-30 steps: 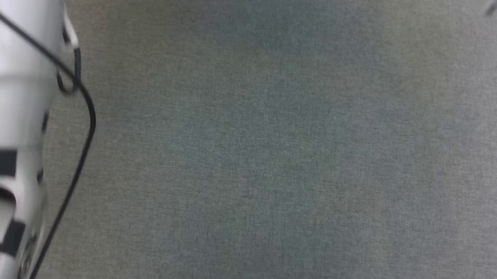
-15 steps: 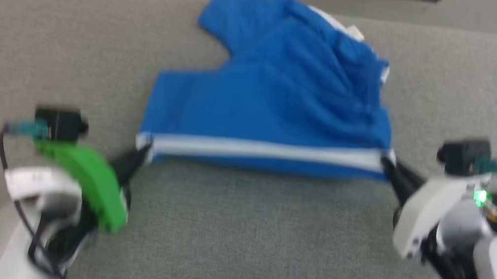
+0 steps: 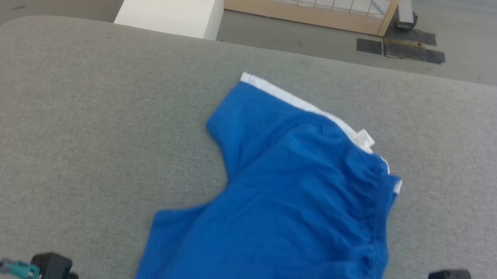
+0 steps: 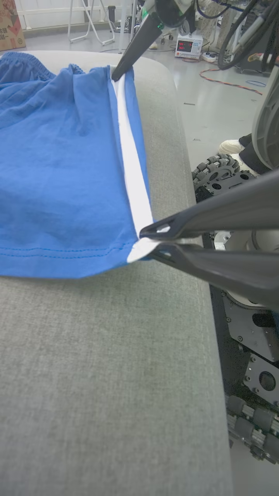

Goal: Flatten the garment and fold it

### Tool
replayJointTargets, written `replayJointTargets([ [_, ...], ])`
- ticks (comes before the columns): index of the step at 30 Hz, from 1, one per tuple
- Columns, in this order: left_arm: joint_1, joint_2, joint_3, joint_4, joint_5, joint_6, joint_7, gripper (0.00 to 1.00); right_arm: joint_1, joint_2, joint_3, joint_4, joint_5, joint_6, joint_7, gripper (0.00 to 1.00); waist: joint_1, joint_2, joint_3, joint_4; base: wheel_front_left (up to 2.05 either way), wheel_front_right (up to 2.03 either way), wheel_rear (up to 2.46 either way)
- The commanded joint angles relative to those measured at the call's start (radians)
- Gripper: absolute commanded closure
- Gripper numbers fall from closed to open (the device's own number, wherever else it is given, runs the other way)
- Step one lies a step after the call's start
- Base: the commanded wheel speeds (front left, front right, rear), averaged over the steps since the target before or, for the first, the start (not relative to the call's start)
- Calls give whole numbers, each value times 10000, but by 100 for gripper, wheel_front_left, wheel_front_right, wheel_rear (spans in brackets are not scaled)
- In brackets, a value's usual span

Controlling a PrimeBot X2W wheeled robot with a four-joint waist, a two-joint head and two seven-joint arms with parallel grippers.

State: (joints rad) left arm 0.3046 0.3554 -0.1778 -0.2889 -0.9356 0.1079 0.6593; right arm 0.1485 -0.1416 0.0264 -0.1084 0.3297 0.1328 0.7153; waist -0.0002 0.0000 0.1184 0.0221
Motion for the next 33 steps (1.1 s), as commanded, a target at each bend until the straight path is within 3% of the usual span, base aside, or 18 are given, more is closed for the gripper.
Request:
replayJointTargets([
  [1, 376, 160, 108, -211, -131, 156, 62, 100, 381, 27, -213, -321, -114, -21, 321, 100, 2, 0, -77, 77, 0, 0, 0],
  [4, 612, 137, 165, -721, -87, 61, -187, 100, 955, 164, -361, -1056, -139, -21, 840, 100, 2, 0, -102, 88, 0, 0, 0],
  [8, 18, -181, 276, -938, 321, -505, -1338, 100, 1131, 321, -379, -1910, -84, -21, 739, 100, 2, 0, -41, -47, 0, 0, 0],
  [17, -3323, -1429, 43, 676, 1722, -1137, -3903, 100, -222, 250, 397, -2246, -98, -21, -503, 100, 2, 0, 552, -624, 0, 0, 0],
  [25, -6420, -2404, 105, 2959, 2178, -887, -5057, 100, -2106, 277, 642, -1672, -146, -21, -1553, 100, 2, 0, 1575, -1116, 0, 0, 0],
  [33, -9223, -2560, -162, 5428, 3123, -464, -5669, 100, -3552, 649, 371, -726, -274, -21, -2117, 100, 2, 0, 2635, -1427, 0, 0, 0],
])
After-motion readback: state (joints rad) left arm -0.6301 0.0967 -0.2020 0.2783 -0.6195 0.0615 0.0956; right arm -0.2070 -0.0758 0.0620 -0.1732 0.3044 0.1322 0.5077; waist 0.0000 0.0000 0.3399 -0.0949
